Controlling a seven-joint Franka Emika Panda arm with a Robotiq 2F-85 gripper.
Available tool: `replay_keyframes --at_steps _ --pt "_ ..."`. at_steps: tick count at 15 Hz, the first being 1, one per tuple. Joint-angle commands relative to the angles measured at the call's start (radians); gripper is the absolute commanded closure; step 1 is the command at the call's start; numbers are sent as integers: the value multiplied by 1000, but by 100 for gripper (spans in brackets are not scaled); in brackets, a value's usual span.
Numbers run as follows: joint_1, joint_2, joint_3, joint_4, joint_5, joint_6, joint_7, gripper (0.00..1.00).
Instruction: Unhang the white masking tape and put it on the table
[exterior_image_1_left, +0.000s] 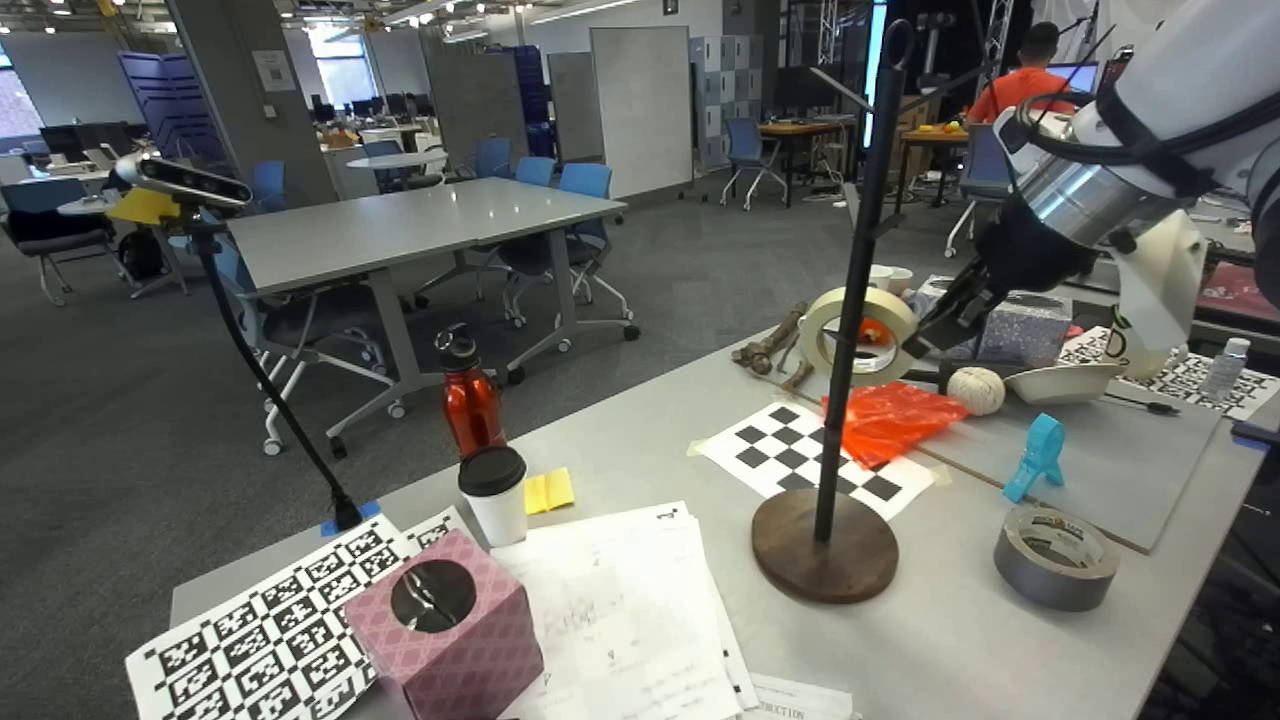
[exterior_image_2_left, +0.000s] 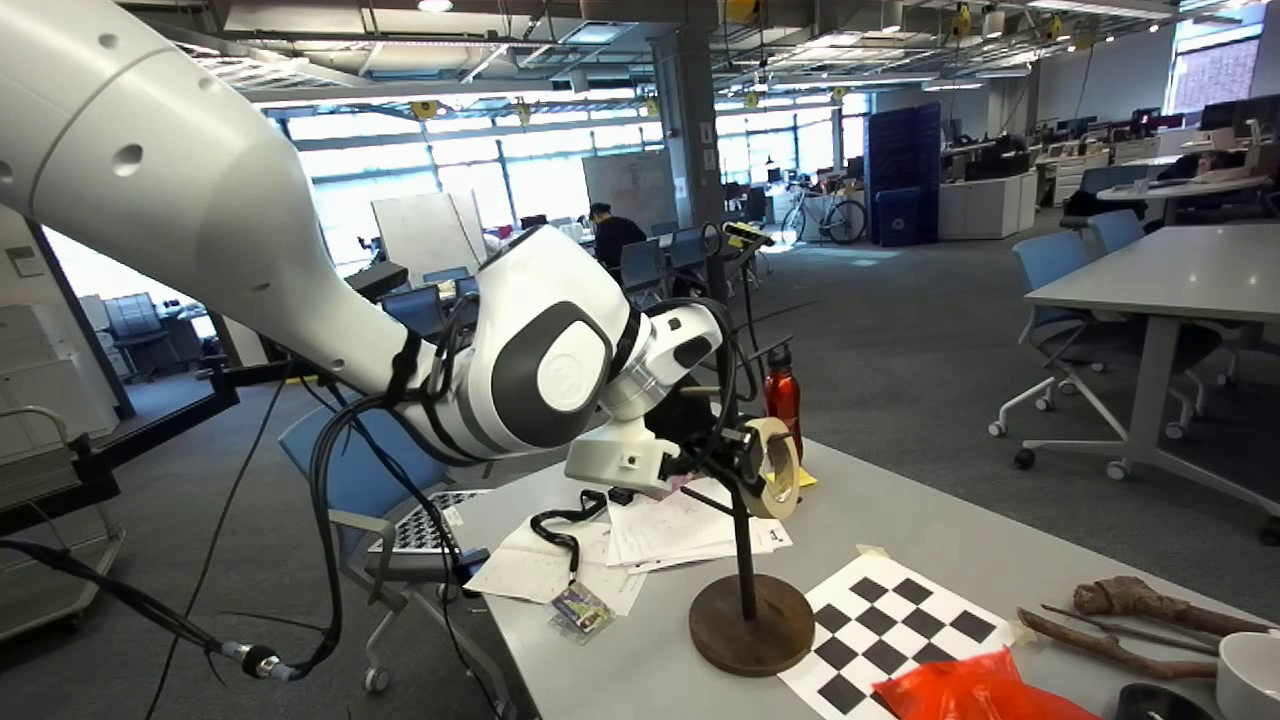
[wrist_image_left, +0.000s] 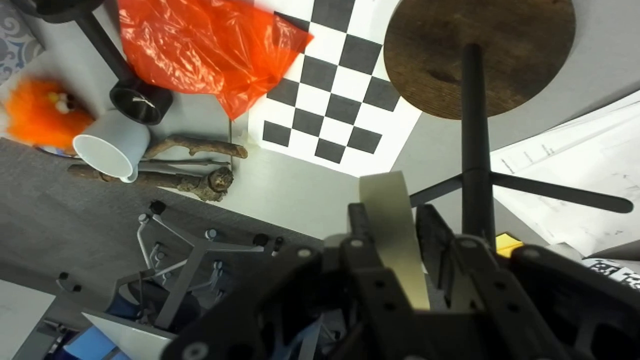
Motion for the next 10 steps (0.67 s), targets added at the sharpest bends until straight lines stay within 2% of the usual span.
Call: replay_keyframes --at_steps 1,10 --pt "-7 1 -29 31 -51 23 10 93" --pt "6 -3 -109 81 -190 8 101 93"
